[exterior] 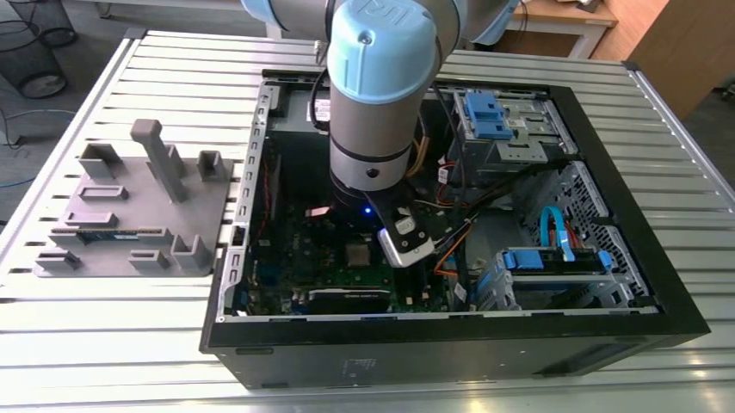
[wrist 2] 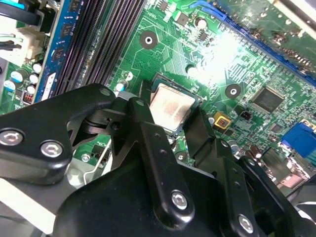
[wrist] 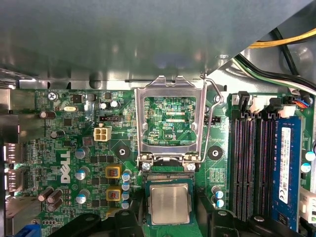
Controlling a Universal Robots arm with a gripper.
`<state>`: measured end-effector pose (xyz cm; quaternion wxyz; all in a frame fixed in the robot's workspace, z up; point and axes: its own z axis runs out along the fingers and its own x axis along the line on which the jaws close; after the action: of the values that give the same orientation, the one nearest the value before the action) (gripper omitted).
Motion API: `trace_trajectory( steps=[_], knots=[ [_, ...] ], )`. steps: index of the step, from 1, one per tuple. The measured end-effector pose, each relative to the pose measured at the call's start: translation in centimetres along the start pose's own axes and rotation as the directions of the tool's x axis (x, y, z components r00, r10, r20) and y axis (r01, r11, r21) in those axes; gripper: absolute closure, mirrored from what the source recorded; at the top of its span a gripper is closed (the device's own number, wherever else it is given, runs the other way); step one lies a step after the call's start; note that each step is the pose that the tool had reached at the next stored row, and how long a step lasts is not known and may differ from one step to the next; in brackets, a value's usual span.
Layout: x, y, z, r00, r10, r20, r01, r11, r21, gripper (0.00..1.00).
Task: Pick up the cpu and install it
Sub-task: 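Place the cpu into insertion slot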
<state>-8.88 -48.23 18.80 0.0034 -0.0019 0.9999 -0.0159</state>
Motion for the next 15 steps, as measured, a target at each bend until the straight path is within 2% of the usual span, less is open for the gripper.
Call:
trace_trajectory(
  steps=[9,12,13,15],
  knots=[
    [0.00,-0.01,-0.02,1.0000,0.000,-0.0001,0.000,1.0000,0.0002,0.46],
    [0.01,-0.01,-0.04,1.0000,0.000,-0.0003,0.000,1.0000,0.0006,0.47],
    [0.01,-0.01,-0.04,1.0000,0.000,-0.0003,0.000,1.0000,0.0005,0.53],
    [0.00,-0.01,-0.03,1.0000,0.000,-0.0002,0.000,1.0000,0.0003,0.53]
  ],
)
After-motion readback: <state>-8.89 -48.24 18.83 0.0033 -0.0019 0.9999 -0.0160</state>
